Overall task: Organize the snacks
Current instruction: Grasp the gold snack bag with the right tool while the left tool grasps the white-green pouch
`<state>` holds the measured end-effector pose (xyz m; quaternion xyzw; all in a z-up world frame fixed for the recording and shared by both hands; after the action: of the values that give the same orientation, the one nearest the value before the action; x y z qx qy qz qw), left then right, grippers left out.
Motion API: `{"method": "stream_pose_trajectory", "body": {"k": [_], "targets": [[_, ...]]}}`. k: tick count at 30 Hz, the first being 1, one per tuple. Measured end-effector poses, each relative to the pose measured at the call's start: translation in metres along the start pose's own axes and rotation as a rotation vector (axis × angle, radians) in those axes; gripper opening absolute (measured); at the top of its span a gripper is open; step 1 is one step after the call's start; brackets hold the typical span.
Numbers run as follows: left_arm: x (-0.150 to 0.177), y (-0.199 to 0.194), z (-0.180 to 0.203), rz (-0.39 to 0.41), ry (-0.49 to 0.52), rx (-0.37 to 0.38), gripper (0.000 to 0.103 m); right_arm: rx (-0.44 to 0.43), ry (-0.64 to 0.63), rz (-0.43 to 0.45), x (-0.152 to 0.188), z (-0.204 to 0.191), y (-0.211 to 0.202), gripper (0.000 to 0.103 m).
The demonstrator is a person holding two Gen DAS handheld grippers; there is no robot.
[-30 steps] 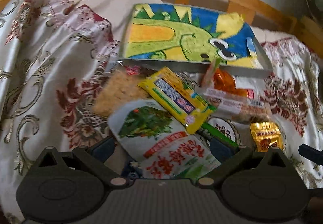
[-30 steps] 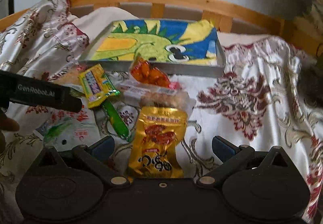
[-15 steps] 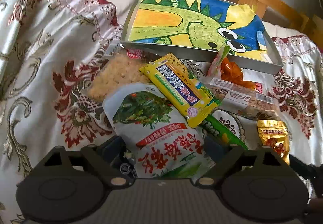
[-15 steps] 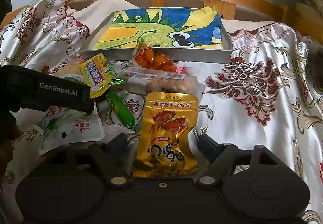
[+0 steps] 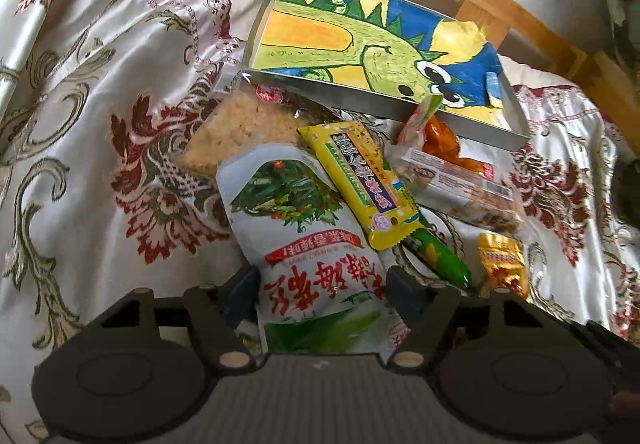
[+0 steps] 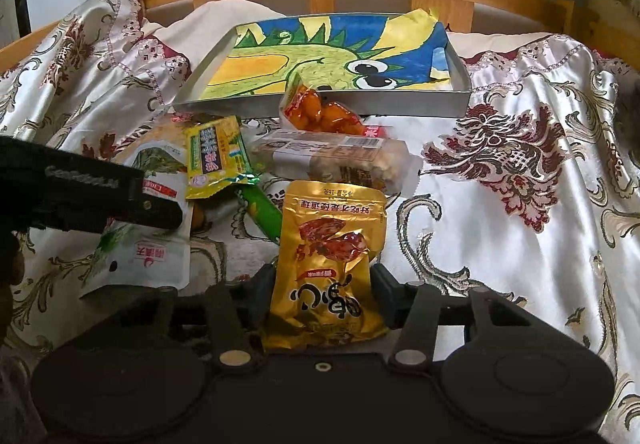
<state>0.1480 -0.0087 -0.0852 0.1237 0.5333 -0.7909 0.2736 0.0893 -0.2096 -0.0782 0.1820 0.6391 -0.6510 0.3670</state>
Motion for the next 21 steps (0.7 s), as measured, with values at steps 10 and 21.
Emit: {"method": "stream_pose_trajectory", "body": {"k": [10, 21], "targets": [[0.02, -0.024, -0.005, 0.006, 0.01, 0.058, 0.067, -0.034, -0.02, 0.019, 0.001, -0.008, -0.007, 0.05], [0.023, -0.026, -0.003, -0.003, -0.002, 0.099, 0.066, -0.071, -0.043, 0.029, 0.002, -0.013, -0.008, 0.049]]}}
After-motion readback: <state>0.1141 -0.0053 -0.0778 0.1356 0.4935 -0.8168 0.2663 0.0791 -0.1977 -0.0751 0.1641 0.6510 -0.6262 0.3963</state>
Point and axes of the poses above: each gripper's, at about its wrist camera, not at the fingertips, and y roughly the way its jaws point, z to its right, x to its underside, the point moved 3 cm from there along y, roughly the way its jaws point, and after that the axes turned 12 degrees about -y, right-handed, at the moved point
